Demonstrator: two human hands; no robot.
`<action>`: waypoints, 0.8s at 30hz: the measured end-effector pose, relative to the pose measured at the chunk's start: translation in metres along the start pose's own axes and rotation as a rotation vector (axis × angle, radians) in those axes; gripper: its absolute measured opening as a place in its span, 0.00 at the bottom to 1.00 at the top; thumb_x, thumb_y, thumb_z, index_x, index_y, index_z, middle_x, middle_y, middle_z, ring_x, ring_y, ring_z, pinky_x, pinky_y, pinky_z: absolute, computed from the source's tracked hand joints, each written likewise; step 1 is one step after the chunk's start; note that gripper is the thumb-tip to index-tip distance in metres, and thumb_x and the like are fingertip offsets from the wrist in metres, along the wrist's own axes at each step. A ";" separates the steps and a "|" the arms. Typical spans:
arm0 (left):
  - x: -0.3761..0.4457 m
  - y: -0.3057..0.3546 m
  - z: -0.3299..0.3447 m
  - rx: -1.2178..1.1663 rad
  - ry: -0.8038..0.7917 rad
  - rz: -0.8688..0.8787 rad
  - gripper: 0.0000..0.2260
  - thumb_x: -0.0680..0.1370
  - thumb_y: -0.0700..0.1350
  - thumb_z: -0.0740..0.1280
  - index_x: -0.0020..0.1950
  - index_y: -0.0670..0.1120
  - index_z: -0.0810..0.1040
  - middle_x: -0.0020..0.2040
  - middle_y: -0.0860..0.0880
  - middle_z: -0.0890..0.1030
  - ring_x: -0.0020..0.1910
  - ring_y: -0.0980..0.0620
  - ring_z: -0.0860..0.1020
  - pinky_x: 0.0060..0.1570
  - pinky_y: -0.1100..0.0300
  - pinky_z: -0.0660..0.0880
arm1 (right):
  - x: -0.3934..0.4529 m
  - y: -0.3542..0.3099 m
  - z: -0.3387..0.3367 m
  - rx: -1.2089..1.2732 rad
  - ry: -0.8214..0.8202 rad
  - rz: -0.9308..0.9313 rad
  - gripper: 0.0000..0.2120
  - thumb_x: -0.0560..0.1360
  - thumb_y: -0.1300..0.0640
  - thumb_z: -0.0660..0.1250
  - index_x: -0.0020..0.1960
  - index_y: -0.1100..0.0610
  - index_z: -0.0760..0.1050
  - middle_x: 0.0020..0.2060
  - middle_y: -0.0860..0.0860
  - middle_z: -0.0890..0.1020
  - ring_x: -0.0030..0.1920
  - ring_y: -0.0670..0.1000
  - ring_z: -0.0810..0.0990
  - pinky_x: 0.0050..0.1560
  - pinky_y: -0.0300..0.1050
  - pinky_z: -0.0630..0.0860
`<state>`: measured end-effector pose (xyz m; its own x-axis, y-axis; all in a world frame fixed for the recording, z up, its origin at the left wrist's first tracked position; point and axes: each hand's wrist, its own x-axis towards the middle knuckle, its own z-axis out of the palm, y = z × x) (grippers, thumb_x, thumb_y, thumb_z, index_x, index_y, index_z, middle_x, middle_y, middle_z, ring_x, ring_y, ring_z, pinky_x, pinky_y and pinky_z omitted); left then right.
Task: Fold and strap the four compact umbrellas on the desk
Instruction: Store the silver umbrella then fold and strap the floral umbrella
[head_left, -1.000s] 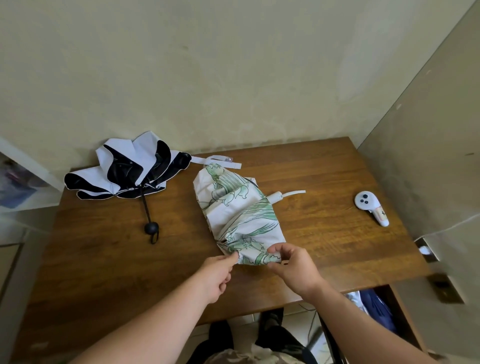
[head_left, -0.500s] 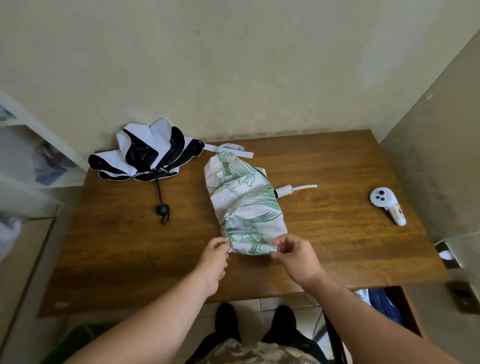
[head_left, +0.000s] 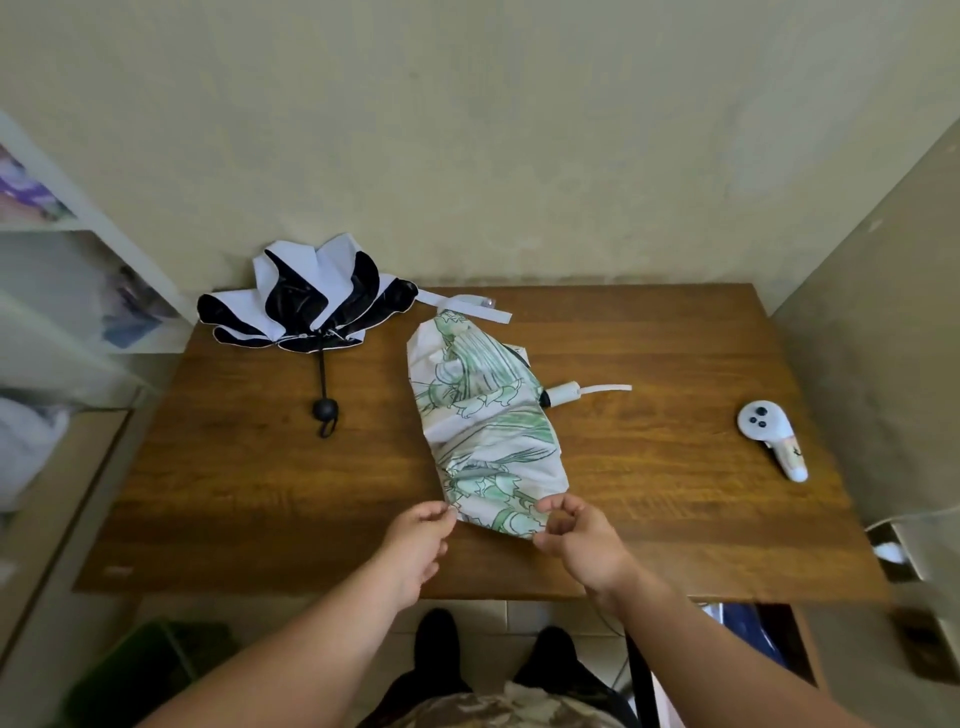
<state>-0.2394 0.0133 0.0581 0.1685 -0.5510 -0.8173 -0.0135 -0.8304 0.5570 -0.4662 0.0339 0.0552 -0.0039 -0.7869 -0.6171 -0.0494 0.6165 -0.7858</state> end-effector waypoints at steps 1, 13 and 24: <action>-0.002 0.001 0.000 -0.062 -0.041 -0.097 0.05 0.81 0.52 0.71 0.53 0.52 0.81 0.45 0.53 0.80 0.40 0.54 0.75 0.41 0.57 0.70 | -0.002 0.000 0.001 -0.015 -0.018 0.006 0.16 0.74 0.73 0.72 0.57 0.58 0.79 0.36 0.51 0.76 0.33 0.43 0.76 0.38 0.34 0.74; 0.011 0.014 0.000 0.017 -0.027 -0.044 0.01 0.82 0.47 0.71 0.53 0.52 0.81 0.41 0.52 0.77 0.38 0.53 0.72 0.39 0.59 0.68 | -0.004 0.004 -0.010 -0.137 -0.017 -0.011 0.14 0.74 0.72 0.73 0.54 0.56 0.81 0.37 0.49 0.73 0.35 0.43 0.73 0.42 0.38 0.72; 0.006 -0.002 0.009 0.143 0.153 0.220 0.05 0.81 0.42 0.66 0.50 0.41 0.77 0.41 0.44 0.79 0.40 0.46 0.75 0.39 0.55 0.68 | 0.001 0.019 -0.002 -0.289 -0.005 -0.001 0.13 0.75 0.70 0.72 0.53 0.54 0.78 0.35 0.49 0.73 0.30 0.42 0.71 0.34 0.35 0.69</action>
<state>-0.2476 0.0111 0.0504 0.2929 -0.7091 -0.6414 -0.2028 -0.7016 0.6831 -0.4694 0.0453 0.0396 0.0014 -0.7867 -0.6174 -0.3323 0.5819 -0.7423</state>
